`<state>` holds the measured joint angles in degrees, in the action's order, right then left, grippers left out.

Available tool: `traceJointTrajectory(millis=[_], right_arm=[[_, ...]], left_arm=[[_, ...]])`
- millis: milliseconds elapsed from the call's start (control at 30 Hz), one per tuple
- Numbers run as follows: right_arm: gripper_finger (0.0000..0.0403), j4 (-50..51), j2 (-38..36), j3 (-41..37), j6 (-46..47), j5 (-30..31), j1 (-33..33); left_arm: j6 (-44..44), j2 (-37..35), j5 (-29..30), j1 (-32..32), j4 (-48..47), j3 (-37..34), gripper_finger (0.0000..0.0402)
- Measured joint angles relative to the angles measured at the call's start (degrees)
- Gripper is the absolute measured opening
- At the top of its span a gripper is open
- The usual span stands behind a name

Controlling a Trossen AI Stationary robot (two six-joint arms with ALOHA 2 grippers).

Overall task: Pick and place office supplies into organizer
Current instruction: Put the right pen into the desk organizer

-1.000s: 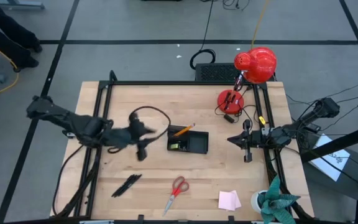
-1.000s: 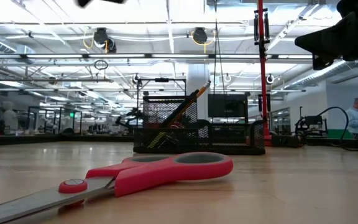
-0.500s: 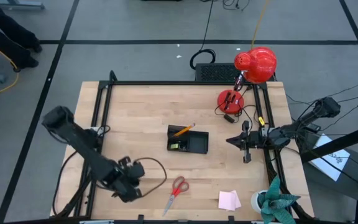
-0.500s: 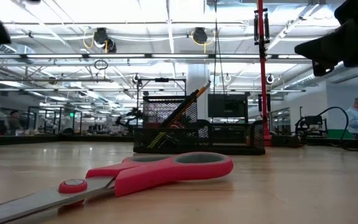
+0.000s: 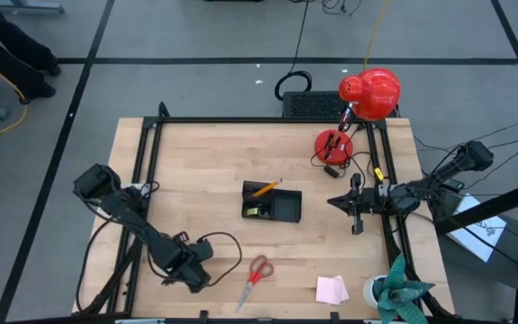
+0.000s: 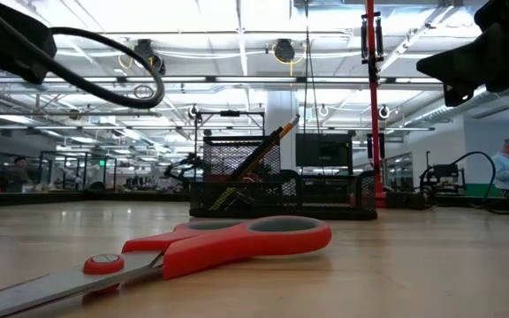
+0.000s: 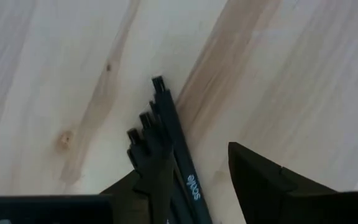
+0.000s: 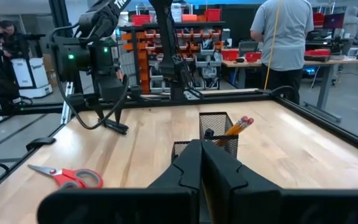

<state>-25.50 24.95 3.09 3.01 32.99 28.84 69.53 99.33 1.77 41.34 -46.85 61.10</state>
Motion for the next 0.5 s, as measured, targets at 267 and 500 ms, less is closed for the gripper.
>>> traceJointTrajectory(millis=[267,500], right_arm=[[0.0004,0.02,0.0,-0.08,0.62,0.0,0.0],[0.0004,0.04,0.0,-0.1,0.84,-0.14,0.11]], left_arm=[[-0.35,0.0,-0.08,0.42,-0.03,0.02,0.0161],[0.4,0.0,0.61,0.15,1.07,-1.64,0.0161]])
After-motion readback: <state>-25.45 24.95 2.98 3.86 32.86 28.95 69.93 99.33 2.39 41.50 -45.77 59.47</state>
